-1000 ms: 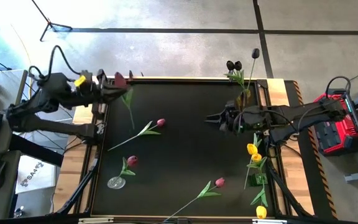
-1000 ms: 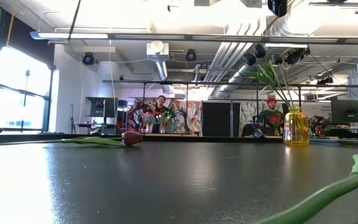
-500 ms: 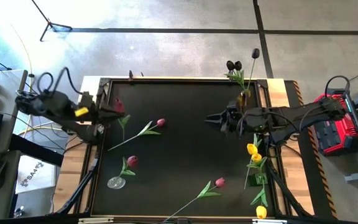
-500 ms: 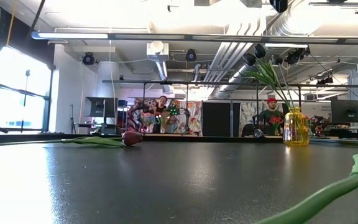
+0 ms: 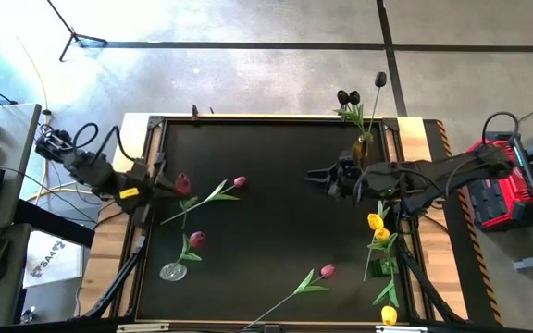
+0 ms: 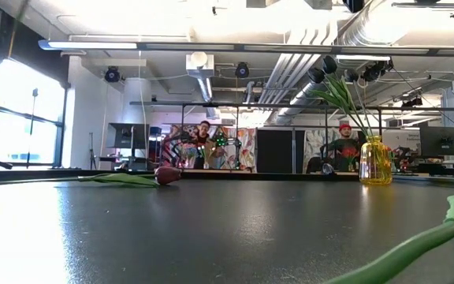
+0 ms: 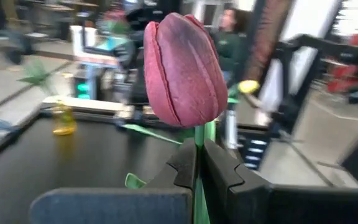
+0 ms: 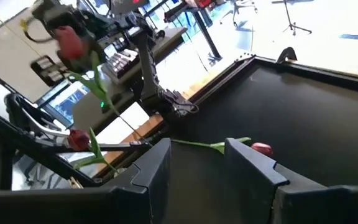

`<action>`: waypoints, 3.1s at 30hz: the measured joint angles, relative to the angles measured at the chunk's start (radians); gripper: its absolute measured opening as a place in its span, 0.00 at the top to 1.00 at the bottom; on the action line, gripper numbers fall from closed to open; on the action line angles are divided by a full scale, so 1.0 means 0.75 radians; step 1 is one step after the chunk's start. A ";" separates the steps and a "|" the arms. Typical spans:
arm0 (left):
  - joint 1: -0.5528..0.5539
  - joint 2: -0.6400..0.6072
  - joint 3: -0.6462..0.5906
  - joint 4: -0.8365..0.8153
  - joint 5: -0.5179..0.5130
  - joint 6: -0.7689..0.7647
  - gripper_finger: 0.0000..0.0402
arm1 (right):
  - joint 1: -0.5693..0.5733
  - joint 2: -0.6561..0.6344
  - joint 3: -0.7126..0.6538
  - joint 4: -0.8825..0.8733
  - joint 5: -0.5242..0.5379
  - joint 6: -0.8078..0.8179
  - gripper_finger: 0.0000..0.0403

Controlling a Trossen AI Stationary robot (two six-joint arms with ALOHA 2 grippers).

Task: Sort flowers into vase by color
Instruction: Put the left red flower into the transparent vase

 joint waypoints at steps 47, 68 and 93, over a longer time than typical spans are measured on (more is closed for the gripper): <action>-0.491 -0.019 -0.195 0.211 -0.073 -0.210 1.00 | -0.041 0.104 0.000 0.011 -0.106 -0.001 0.66; -0.490 -0.020 -0.195 0.309 -0.156 -0.252 1.00 | -0.047 0.104 0.000 0.007 -0.102 0.049 0.66; -0.489 0.059 -0.194 -0.012 -0.267 -0.754 0.82 | -0.046 0.104 0.000 0.007 -0.129 0.034 0.66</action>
